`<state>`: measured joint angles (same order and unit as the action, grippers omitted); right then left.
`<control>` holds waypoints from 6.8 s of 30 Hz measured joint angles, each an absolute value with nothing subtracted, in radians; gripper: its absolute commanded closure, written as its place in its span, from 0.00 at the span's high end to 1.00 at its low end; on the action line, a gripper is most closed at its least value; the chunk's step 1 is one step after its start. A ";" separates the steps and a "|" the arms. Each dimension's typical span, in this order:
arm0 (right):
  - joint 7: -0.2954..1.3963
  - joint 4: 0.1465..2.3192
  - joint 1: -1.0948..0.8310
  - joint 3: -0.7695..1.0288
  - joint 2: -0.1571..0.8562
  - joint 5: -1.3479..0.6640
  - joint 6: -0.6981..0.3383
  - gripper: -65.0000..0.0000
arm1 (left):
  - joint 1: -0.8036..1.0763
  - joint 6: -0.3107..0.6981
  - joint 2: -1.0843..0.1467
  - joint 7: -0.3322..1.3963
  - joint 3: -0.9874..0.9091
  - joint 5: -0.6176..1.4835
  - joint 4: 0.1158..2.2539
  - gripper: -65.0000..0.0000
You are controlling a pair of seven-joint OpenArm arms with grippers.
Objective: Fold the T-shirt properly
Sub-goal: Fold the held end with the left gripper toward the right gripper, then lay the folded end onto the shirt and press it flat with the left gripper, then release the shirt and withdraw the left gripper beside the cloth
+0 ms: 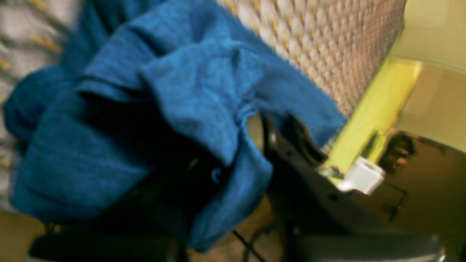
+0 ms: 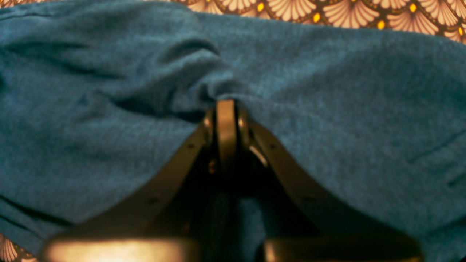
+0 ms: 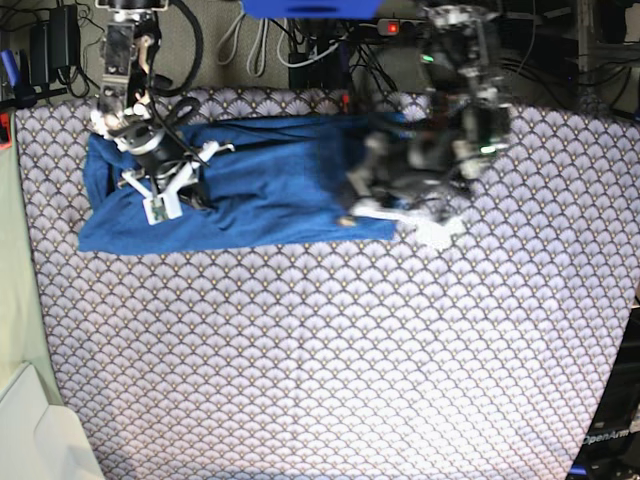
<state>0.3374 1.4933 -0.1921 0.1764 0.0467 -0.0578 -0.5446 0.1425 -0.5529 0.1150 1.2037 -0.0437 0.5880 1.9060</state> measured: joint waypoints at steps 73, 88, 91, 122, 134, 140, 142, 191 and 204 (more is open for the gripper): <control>0.350 1.756 -0.279 0.326 0.043 -0.050 -0.545 0.00 | -0.205 -0.685 0.144 0.883 0.472 0.608 1.338 0.18; 0.351 1.756 -0.281 0.355 0.043 -0.050 -0.545 0.00 | -0.211 -0.689 0.142 0.758 0.704 0.615 1.300 0.06; 0.351 1.756 -0.280 0.355 0.044 -0.050 -0.545 0.00 | -0.212 -0.689 0.142 0.758 0.704 0.614 1.300 0.06; 0.351 1.786 -0.278 0.394 0.038 -0.050 -0.545 0.00 | -0.274 -0.692 0.139 0.698 0.807 0.626 1.322 0.06; 0.354 1.790 -0.305 0.395 0.036 -0.050 -0.545 0.00 | -0.255 -0.693 0.139 0.630 0.814 0.626 1.319 0.06; 0.352 1.792 -0.303 0.395 0.036 -0.050 -0.545 0.00 | -0.255 -0.693 0.139 0.630 0.807 0.626 1.319 0.18; 0.351 1.792 -0.303 0.395 0.036 -0.050 -0.545 0.00 | -0.255 -0.693 0.139 0.624 0.807 0.657 1.321 0.45; 0.526 1.869 -0.231 -0.040 -0.157 -0.060 -0.551 0.00 | -0.056 -0.668 -0.504 0.564 0.302 1.180 1.709 0.00; 0.531 1.618 -0.165 -0.125 -0.150 -0.053 -0.349 0.00 | -0.018 -0.670 -0.598 0.565 0.185 1.197 1.710 0.00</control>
